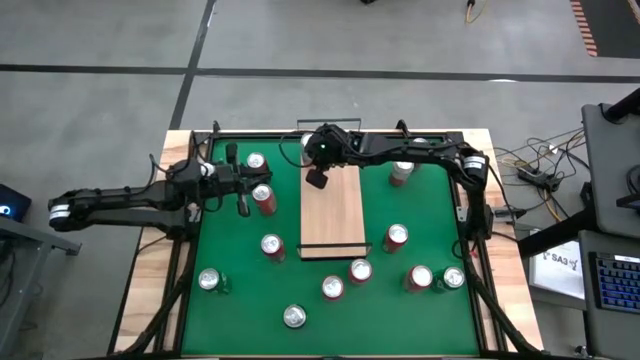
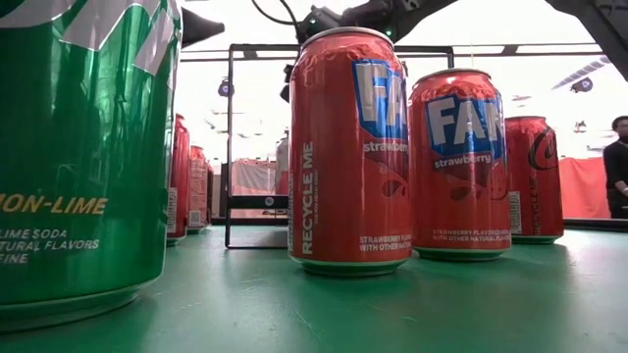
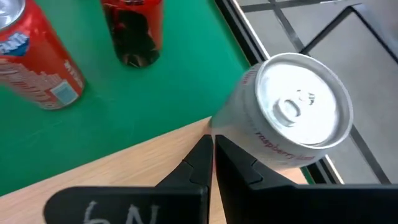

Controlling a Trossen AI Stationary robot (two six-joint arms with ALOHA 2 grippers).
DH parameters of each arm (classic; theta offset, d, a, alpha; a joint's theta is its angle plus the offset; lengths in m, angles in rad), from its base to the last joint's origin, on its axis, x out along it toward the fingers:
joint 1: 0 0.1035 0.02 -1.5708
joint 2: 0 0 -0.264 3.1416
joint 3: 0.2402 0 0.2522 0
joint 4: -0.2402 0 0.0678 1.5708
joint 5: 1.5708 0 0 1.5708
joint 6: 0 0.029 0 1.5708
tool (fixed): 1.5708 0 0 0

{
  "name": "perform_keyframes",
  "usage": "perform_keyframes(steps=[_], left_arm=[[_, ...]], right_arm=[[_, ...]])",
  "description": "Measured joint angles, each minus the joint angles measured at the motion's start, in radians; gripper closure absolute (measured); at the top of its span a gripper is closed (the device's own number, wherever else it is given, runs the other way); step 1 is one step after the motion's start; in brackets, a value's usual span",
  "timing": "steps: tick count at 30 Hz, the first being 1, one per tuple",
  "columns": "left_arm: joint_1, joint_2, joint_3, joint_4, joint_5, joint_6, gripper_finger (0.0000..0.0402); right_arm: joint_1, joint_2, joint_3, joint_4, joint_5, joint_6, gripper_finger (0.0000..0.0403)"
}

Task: Place canned beverage on shelf
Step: Put the white and pink soda can on the shelf

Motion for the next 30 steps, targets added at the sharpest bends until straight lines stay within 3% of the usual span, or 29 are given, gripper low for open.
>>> perform_keyframes(steps=[30], left_arm=[[0.0,0.006,0.0,-0.002,-0.026,0.0,0.0402]], right_arm=[[-0.022,0.023,0.0,0.019,0.001,-0.002,0.0394]])
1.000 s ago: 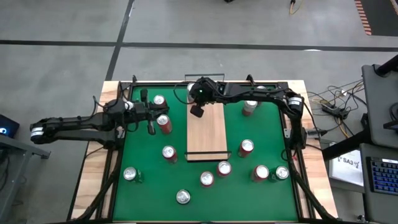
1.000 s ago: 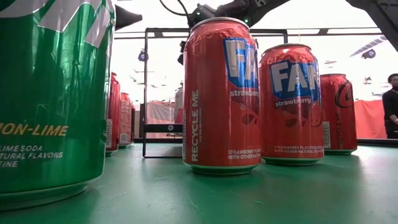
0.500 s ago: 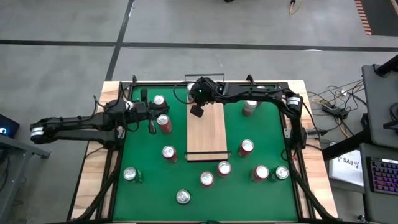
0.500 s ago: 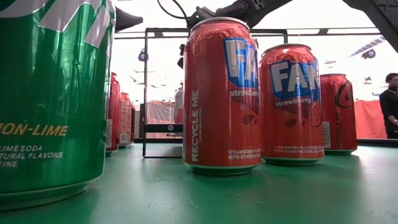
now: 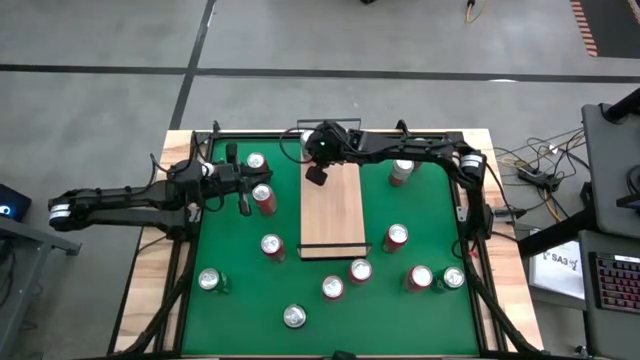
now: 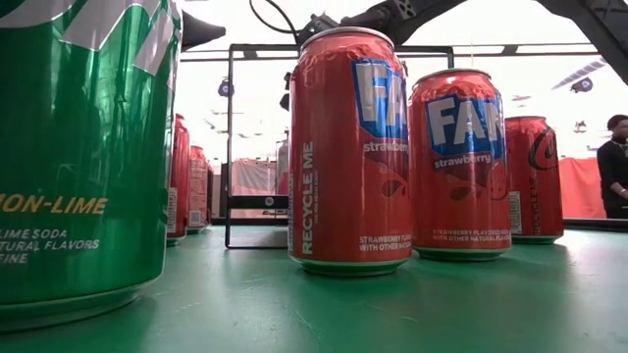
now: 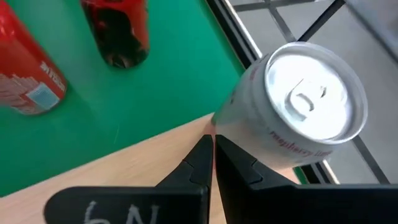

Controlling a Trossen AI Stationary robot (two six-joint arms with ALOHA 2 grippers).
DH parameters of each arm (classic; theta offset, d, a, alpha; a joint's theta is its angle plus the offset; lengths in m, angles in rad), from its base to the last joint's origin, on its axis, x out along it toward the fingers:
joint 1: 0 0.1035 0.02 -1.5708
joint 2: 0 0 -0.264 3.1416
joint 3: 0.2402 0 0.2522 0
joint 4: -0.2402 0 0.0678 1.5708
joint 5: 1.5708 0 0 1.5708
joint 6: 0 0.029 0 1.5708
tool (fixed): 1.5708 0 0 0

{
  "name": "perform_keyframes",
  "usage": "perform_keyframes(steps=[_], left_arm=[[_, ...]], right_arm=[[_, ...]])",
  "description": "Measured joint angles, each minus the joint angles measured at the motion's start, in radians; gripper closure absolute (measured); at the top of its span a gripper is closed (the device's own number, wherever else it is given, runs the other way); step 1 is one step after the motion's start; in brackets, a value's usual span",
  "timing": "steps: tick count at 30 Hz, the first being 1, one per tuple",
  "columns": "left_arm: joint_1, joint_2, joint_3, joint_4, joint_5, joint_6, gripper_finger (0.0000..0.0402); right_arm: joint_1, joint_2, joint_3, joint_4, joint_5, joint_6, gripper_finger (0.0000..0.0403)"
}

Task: Place canned beverage on shelf
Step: Put the white and pink soda can on the shelf

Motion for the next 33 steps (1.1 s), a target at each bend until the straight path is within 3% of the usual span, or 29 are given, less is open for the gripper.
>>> perform_keyframes(steps=[8,15,33], left_arm=[[0.0,0.0,0.0,-0.005,0.0,0.008,0.0402],[0.0,0.0,0.0,-0.006,0.0,0.008,0.0402],[0.0,0.0,0.0,-0.006,0.0,0.008,0.0402]], right_arm=[[-0.007,-0.001,0.0,-0.07,0.016,0.019,0.0394],[-0.026,-0.003,0.0,-0.122,0.18,0.027,0.0394],[-0.045,-0.004,0.0,-0.034,0.131,0.032,0.0394]])
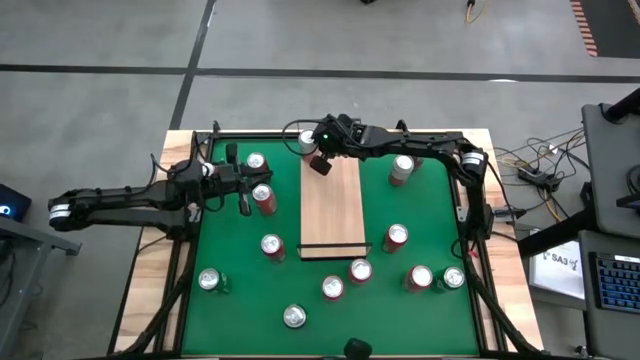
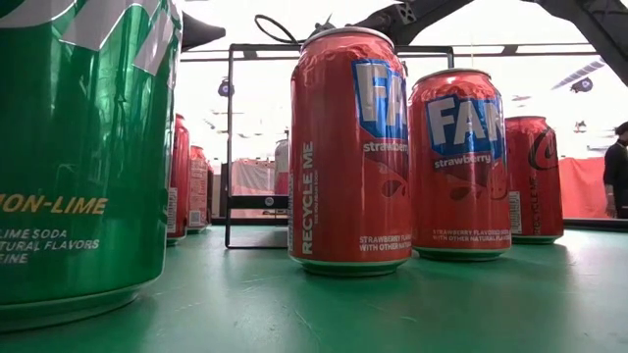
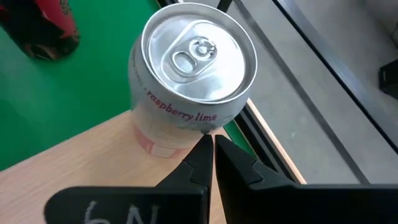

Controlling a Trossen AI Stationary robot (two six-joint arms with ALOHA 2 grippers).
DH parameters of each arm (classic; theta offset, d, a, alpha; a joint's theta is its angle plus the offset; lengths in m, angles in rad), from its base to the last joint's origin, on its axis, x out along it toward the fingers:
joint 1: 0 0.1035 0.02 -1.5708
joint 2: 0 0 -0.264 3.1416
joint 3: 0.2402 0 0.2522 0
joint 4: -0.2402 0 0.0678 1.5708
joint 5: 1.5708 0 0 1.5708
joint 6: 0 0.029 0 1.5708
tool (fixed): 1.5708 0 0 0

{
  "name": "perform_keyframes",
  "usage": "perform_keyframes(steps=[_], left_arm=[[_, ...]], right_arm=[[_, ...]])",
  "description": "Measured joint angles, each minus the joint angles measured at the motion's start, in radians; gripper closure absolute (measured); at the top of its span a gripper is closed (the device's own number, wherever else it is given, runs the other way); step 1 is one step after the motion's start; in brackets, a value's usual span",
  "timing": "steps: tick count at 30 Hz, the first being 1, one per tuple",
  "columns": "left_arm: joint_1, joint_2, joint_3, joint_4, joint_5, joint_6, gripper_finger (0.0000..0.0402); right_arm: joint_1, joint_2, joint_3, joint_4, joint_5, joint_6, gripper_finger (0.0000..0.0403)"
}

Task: Place canned beverage on shelf
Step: Put the white and pink soda can on the shelf

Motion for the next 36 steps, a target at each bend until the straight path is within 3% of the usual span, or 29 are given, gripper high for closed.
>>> perform_keyframes(steps=[4,10,19,36], left_arm=[[0.0,0.0,0.0,-0.001,0.0,0.0,0.0402],[0.0,0.0,0.0,-0.005,0.0,0.0,0.0402],[0.0,0.001,0.0,-0.004,0.0,0.0,0.0402],[0.0,0.004,0.0,-0.003,0.0,0.0,0.0402]], right_arm=[[0.005,0.0,0.0,-0.03,-0.017,0.025,0.0394],[0.015,0.002,-0.005,-0.024,-0.216,0.066,0.0394],[0.01,0.018,-0.007,0.102,-0.199,0.017,0.0394],[0.044,-0.01,0.0,0.041,-0.183,0.039,0.0394]])
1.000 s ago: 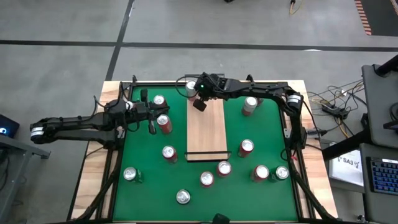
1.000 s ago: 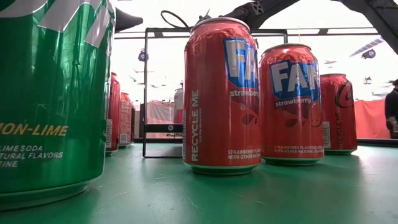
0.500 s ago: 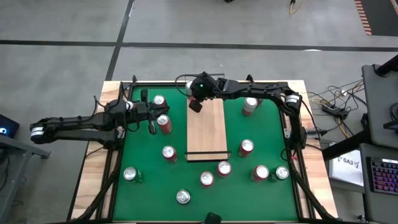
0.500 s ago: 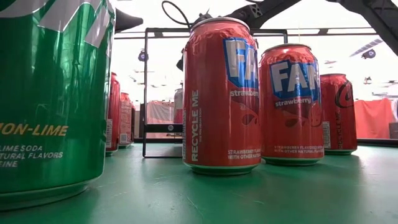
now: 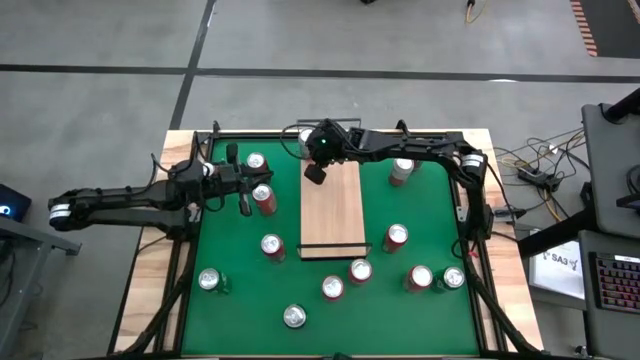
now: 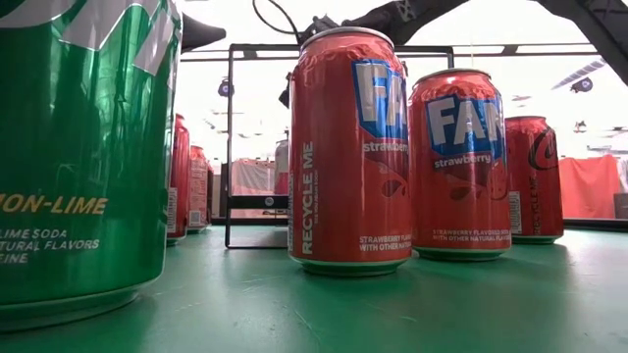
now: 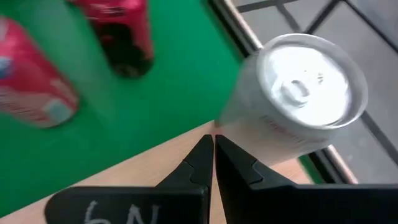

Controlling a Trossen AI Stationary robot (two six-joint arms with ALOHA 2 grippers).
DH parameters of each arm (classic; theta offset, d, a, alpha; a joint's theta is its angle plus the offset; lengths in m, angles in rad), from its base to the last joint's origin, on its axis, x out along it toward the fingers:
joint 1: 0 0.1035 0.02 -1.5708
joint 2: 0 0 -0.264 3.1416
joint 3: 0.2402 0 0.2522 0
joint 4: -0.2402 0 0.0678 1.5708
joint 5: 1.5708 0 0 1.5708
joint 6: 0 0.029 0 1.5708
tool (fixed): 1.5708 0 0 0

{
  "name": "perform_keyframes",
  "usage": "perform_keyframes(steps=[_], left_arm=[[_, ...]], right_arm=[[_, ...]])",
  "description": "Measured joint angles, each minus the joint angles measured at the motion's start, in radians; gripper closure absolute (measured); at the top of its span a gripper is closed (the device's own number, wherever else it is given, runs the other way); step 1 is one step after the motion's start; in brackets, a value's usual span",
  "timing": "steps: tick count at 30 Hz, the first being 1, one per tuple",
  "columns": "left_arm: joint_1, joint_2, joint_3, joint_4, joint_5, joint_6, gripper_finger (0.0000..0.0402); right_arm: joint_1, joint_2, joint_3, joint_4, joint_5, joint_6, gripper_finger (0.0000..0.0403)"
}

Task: Place canned beverage on shelf
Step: Put the white and pink soda can on the shelf, then put the orange soda can on the shelf

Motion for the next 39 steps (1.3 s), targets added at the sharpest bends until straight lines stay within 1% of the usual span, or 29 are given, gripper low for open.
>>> perform_keyframes(steps=[5,9,15,20,26,31,35,39], left_arm=[[0.0,0.0,0.001,0.0,0.0,-0.035,0.0402],[-0.001,0.0,0.009,-0.003,0.005,-0.098,0.0402],[-0.021,0.012,0.003,-0.023,0.109,-0.234,0.0402],[-0.085,0.036,-0.007,-0.013,0.111,-0.316,0.0402],[-0.183,0.067,-0.007,0.111,0.106,-0.364,0.0402],[-0.268,0.103,-0.007,0.213,0.052,-0.379,0.0402],[-0.328,0.138,-0.007,0.262,0.011,-0.386,0.0402],[-0.375,0.185,-0.007,0.345,0.002,-0.388,0.0402]], right_arm=[[0.058,-0.06,0.001,-0.079,0.0,0.035,0.0394],[0.109,-0.134,0.001,-0.155,0.0,0.074,0.0394],[0.195,-0.25,0.002,-0.272,0.001,0.15,0.0393],[0.281,-0.329,0.002,-0.327,0.0,0.222,0.0393],[0.399,-0.384,0.002,-0.367,0.001,0.292,0.0394],[0.493,-0.402,0.002,-0.42,0.0,0.364,0.0394],[0.545,-0.402,0.002,-0.505,-0.001,0.475,0.0394],[0.567,-0.402,0.002,-0.643,-0.009,0.644,0.0394]])
